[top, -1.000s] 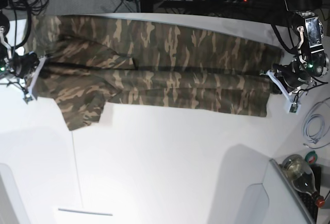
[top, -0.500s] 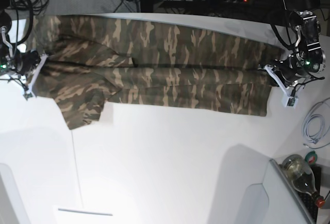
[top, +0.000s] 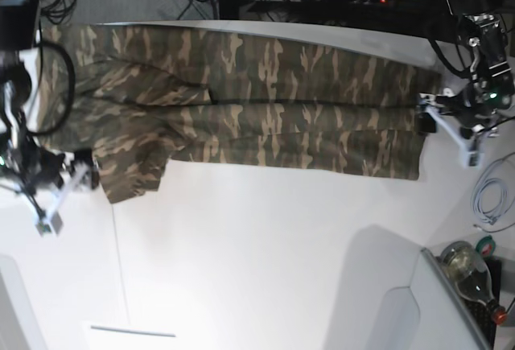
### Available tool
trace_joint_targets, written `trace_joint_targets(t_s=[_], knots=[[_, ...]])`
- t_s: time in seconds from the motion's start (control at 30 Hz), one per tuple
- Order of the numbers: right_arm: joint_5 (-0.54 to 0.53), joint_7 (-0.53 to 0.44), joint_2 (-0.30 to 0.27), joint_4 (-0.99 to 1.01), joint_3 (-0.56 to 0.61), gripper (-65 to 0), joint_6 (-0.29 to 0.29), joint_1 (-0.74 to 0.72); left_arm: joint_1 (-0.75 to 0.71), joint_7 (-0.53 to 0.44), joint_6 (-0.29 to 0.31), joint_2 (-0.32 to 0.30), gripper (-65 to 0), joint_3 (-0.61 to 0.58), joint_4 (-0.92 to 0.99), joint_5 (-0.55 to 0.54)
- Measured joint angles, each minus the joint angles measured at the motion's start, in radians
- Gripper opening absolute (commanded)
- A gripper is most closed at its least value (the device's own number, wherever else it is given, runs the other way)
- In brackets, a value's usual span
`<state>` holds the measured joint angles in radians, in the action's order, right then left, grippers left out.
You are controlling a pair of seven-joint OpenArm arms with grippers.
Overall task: Layout the t-shirt on the table in an organized manner, then fold the t-shirt properly
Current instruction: 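Release the fabric and tuck the loose corner with the right gripper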
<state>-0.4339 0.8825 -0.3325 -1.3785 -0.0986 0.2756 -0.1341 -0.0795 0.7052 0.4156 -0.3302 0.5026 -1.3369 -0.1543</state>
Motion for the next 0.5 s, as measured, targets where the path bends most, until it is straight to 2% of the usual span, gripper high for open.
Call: trace_joint_targets(t_s=[0.07,0.13,0.23,0.33,0.37,0.5], knots=[[-0.016,-0.109,0.002,0.183,0.062,-22.4,0.01,-0.097,-0.006,0.004,-0.001,0.009,-9.7,0.109,-0.042,0.012],[-0.006,-0.184,0.003,0.366,0.115,-22.4,0.004,-0.177,-0.011,0.002,-0.011,0.023,-17.4,0.208,-0.079,0.011],[-0.002,-0.284,0.001,0.585,0.192,-22.4,0.001,-0.261,-0.052,0.0,-0.007,0.029,-37.8,0.298,-0.121,0.003],[0.004,-0.35,0.0,0.715,0.256,-22.4,0.0,-0.309,-0.084,0.007,-0.013,0.031,-62.2,0.346,-0.133,0.02],[0.001,-0.358,0.001,0.736,0.266,-22.4,0.0,-0.316,-0.092,0.005,-0.014,0.03,-65.0,0.353,-0.135,0.016],[-0.004,-0.37,0.014,0.752,0.29,-22.5,0.0,-0.322,-0.111,0.005,-0.006,0.029,-65.0,0.353,-0.13,0.01]])
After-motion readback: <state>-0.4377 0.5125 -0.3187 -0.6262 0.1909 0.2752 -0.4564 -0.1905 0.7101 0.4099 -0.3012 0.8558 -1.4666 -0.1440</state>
